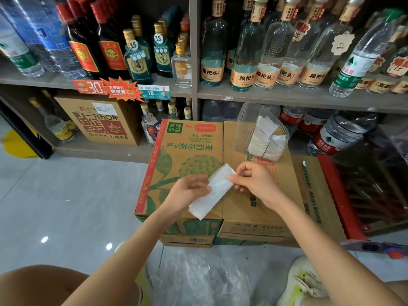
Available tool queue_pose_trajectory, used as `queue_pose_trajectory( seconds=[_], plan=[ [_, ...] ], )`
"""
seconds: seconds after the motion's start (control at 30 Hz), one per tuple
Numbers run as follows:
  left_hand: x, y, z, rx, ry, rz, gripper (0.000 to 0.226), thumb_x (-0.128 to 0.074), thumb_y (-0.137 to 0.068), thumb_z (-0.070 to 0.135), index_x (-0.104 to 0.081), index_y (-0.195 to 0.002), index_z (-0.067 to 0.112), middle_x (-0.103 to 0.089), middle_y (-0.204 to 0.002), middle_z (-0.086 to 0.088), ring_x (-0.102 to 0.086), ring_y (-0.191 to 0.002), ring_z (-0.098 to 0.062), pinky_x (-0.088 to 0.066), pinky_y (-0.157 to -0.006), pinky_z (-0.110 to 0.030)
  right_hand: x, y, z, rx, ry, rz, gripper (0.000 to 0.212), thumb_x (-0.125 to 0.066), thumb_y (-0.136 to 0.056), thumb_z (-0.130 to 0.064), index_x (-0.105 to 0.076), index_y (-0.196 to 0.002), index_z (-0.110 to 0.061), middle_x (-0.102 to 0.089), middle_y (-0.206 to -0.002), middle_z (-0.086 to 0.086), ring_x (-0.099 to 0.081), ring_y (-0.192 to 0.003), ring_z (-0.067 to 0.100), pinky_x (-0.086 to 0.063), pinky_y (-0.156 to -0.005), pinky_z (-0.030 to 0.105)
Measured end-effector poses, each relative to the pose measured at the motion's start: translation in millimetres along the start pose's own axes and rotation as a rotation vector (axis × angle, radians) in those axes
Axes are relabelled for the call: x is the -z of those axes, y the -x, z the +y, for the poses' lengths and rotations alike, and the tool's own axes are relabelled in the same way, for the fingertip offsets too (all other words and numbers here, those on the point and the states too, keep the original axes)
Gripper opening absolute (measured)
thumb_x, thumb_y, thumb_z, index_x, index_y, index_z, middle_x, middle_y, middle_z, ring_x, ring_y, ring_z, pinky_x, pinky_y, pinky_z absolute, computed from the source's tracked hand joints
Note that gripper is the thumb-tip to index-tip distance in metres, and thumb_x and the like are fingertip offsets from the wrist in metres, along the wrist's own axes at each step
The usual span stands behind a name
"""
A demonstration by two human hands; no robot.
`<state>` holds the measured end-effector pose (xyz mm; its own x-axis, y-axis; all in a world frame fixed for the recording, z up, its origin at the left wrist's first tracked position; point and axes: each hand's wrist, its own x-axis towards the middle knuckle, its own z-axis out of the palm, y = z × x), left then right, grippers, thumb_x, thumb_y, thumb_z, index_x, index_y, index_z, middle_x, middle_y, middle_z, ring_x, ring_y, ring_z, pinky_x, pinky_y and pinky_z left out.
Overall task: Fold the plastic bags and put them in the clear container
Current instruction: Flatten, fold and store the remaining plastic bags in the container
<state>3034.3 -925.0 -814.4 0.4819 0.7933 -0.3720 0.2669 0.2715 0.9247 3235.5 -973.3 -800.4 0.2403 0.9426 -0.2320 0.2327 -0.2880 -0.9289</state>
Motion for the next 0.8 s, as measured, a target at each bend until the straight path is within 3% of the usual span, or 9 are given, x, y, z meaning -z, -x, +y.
queue_pose_trajectory(
  seconds=[0.17, 0.23, 0.33, 0.47, 0.57, 0.67, 0.8],
  plan=[
    [-2.8, 3.8, -5.1, 0.025, 0.124, 0.050, 0.022, -0.069, -0.082, -0.003, -0.067, -0.102, 0.005, -0.064, -0.073, -0.004, -0.063, -0.061, -0.009, -0.047, -0.055, -0.018, 4.4, -3.9, -12.0, -0.005, 0.026, -0.071, 0.016, -0.072, -0.082, -0.007, -0.057, -0.076, -0.010, -0.066, -0.066, 0.005, -0.060, -0.055, 0.009, -0.047, -0.052, 0.020],
    [-5.1, 6.5, -5.2, 0.013, 0.147, 0.078, 0.016, -0.069, -0.082, -0.004, -0.067, -0.092, 0.009, -0.064, -0.071, -0.004, -0.061, -0.060, -0.011, -0.047, -0.056, -0.020, -2.2, -1.8, -12.7, -0.026, -0.016, -0.028, 0.014, -0.072, -0.083, -0.012, -0.058, -0.085, -0.012, -0.068, -0.075, 0.003, -0.062, -0.062, 0.011, -0.050, -0.053, 0.023],
    [-8.3, 7.9, -5.2, 0.000, 0.214, 0.138, 0.014, -0.068, -0.083, -0.004, -0.066, -0.091, 0.008, -0.063, -0.072, -0.004, -0.061, -0.063, -0.014, -0.049, -0.059, -0.022, -21.8, 8.8, -6.8, -0.201, -0.206, 0.059, 0.033, -0.074, -0.080, -0.021, -0.057, -0.108, -0.015, -0.070, -0.095, 0.004, -0.068, -0.078, 0.016, -0.056, -0.058, 0.027],
    [-12.7, 9.9, -3.8, -0.006, 0.267, 0.182, 0.013, -0.066, -0.085, -0.003, -0.065, -0.092, 0.007, -0.066, -0.078, -0.007, -0.065, -0.070, -0.018, -0.052, -0.064, -0.027, -48.5, 22.6, -2.2, -0.367, -0.431, 0.065, 0.021, -0.073, -0.082, -0.013, -0.064, -0.101, -0.009, -0.072, -0.084, 0.006, -0.066, -0.064, 0.012, -0.054, -0.052, 0.023],
    [-14.6, 10.9, -2.9, 0.007, 0.285, 0.192, 0.012, -0.066, -0.085, -0.002, -0.065, -0.094, 0.006, -0.066, -0.077, -0.007, -0.065, -0.069, -0.019, -0.052, -0.063, -0.029, -57.4, 24.4, -2.7, -0.288, -0.418, 0.142, 0.014, -0.068, -0.085, -0.006, -0.066, -0.098, -0.008, -0.071, -0.084, 0.007, -0.061, -0.059, 0.012, -0.049, -0.050, 0.022],
    [-15.0, 12.9, 3.2, 0.092, 0.311, 0.143, 0.007, -0.063, -0.090, 0.008, -0.064, -0.096, 0.005, -0.067, -0.083, -0.010, -0.063, -0.070, -0.019, -0.050, -0.062, -0.027, -56.0, 27.5, -3.6, -0.090, -0.261, 0.181, 0.013, -0.065, -0.087, -0.005, -0.065, -0.099, -0.010, -0.069, -0.085, 0.006, -0.057, -0.055, 0.003, -0.044, -0.047, 0.017],
    [-9.4, 16.5, 18.4, 0.277, 0.503, 0.010, 0.041, -0.042, -0.099, 0.040, -0.062, -0.097, 0.004, -0.066, -0.071, -0.009, -0.064, -0.060, -0.020, -0.053, -0.052, -0.027, -44.3, 32.1, -0.1, 0.171, -0.050, 0.141, 0.018, -0.064, -0.088, -0.006, -0.064, -0.096, -0.023, -0.065, -0.083, -0.003, -0.056, -0.060, 0.002, -0.045, -0.050, 0.016]
  ],
)
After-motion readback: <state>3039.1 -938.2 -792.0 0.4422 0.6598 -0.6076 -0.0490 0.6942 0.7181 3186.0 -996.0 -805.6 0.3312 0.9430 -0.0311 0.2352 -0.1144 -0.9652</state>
